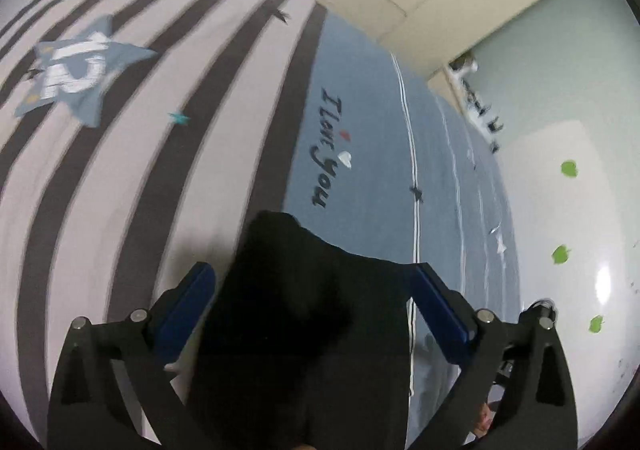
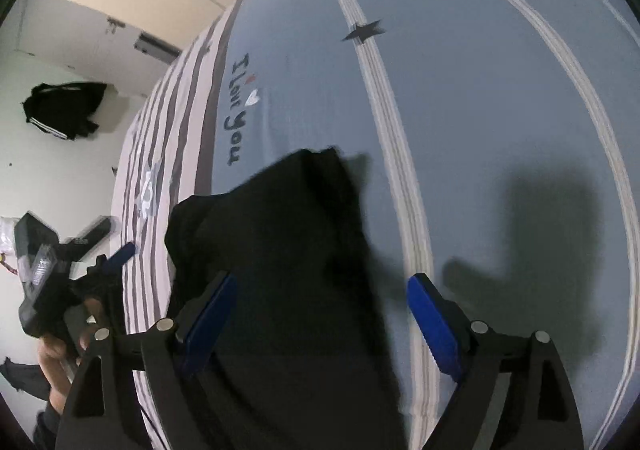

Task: Fold clothes

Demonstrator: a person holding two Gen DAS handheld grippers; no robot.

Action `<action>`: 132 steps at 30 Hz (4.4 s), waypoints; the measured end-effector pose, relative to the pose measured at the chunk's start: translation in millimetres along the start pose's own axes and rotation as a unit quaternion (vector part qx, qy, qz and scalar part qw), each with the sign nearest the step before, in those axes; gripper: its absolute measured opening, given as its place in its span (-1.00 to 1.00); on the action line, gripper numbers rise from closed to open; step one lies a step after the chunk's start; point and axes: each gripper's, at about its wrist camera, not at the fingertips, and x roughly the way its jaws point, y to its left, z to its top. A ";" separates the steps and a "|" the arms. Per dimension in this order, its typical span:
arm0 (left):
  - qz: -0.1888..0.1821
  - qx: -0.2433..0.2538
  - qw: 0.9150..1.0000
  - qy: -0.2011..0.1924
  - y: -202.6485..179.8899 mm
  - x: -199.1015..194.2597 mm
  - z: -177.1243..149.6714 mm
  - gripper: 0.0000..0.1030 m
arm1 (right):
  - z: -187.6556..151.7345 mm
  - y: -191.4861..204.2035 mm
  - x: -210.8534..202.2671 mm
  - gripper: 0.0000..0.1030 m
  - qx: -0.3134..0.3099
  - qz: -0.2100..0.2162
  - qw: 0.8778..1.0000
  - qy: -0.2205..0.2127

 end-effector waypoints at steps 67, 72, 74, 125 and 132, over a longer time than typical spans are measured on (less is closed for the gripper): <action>-0.002 0.059 0.995 0.075 0.8 61.9 -83.5 0.32 | -211.4 -51.8 -35.4 0.10 -0.068 -0.001 0.997 0.019; 0.053 0.136 0.988 0.059 -11.5 84.0 -73.3 -0.68 | -224.2 -31.7 -26.4 -0.16 -0.127 -0.031 0.991 0.031; 0.079 0.181 0.979 0.050 -20.6 84.4 -69.7 -0.76 | -226.8 -23.9 -24.7 -0.66 -0.151 -0.048 0.987 0.035; -0.048 0.126 0.981 0.141 -42.9 -75.5 -357.2 0.31 | -311.1 -46.2 -70.7 -0.21 -0.060 -0.021 0.998 0.012; -0.035 0.117 0.977 0.176 -49.0 -31.5 -365.4 0.31 | -307.0 -28.6 -51.6 -0.15 -0.067 -0.001 0.997 0.039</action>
